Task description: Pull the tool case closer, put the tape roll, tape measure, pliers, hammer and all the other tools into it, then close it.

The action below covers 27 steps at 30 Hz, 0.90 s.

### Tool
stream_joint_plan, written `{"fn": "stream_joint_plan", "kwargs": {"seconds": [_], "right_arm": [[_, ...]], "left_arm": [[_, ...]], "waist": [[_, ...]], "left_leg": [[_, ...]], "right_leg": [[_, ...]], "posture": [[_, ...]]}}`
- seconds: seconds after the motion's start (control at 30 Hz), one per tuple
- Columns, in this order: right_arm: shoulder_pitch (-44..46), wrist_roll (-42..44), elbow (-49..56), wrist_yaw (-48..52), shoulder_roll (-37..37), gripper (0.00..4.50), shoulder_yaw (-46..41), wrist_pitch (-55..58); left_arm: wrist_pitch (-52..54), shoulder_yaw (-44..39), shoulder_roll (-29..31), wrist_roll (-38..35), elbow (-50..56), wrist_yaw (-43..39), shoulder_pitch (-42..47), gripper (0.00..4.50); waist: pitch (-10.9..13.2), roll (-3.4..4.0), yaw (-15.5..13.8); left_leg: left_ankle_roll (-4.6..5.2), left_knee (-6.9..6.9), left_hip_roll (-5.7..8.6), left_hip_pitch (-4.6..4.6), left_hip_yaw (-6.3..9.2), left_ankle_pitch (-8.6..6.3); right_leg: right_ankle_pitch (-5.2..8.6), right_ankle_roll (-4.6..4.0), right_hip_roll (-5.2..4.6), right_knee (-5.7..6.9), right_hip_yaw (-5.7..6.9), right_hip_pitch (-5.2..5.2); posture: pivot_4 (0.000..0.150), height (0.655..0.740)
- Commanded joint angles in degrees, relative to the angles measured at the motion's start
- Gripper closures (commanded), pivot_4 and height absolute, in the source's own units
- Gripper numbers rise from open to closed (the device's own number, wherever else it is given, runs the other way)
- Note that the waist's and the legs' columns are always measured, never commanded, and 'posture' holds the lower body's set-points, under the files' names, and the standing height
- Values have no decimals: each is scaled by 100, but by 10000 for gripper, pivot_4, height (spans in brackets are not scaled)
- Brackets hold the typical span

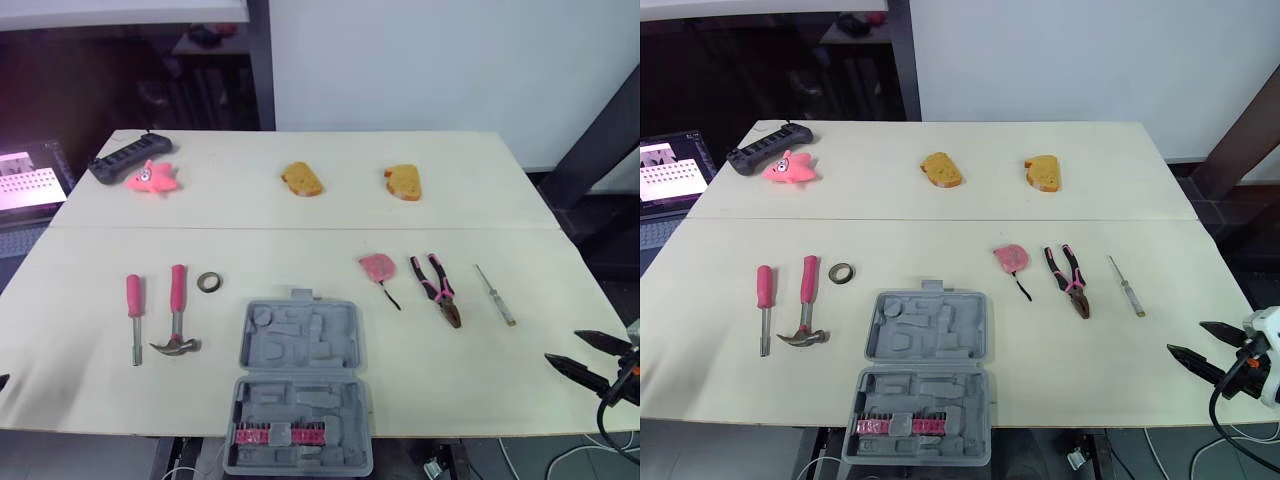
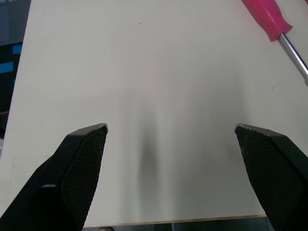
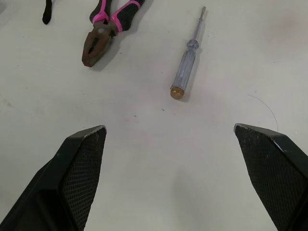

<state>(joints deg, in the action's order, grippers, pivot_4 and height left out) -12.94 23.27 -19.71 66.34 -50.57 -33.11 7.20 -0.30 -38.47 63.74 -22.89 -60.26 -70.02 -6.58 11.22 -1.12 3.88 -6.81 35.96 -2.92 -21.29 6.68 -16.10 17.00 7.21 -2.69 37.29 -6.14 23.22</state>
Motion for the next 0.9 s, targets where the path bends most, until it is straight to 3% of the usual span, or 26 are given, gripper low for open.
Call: {"fn": "stream_joint_plan", "kwargs": {"seconds": [0.03,0.17,0.4,0.53,0.7,0.9], "right_arm": [[28,108,309,-175,65,0,-67,60],[148,335,1225,-508,234,0,45,440],[748,1182,3773,-1012,241,0,979,2063],[1362,1075,4562,-1190,81,0,1918,2585],[2506,538,5134,-1597,169,0,3471,3221],[3304,103,5149,-1913,391,0,4347,3612]], "left_arm": [[-89,74,44,24,72,-36,145,641],[5,353,-201,2,723,-91,317,641],[1228,1144,-1025,-197,2987,501,1156,641],[824,1871,-1327,75,3349,287,1882,641],[253,3312,-1287,909,2381,-1052,3322,641],[-706,4315,-1571,1881,668,-1607,4804,641]], "waist": [[-1,1,4],[-2,7,11],[-5,14,-27],[-5,14,-67],[-5,15,-84],[-4,13,-110]], "left_leg": [[0,0,0,0,0,0],[0,0,0,1,0,0],[-2,17,-1,-2,10,1],[-2,18,1,-3,11,1],[-3,18,0,-4,11,3],[-2,20,3,-13,13,2]], "right_leg": [[0,0,0,1,0,0],[-2,3,1,5,0,0],[-14,27,3,29,2,0],[-15,29,2,28,3,0],[-17,26,6,30,4,7],[-17,26,5,30,6,13]], "posture": [[1500,7400],[1500,7400],[1500,7400],[1500,7400],[1500,7400],[1500,7400]]}}
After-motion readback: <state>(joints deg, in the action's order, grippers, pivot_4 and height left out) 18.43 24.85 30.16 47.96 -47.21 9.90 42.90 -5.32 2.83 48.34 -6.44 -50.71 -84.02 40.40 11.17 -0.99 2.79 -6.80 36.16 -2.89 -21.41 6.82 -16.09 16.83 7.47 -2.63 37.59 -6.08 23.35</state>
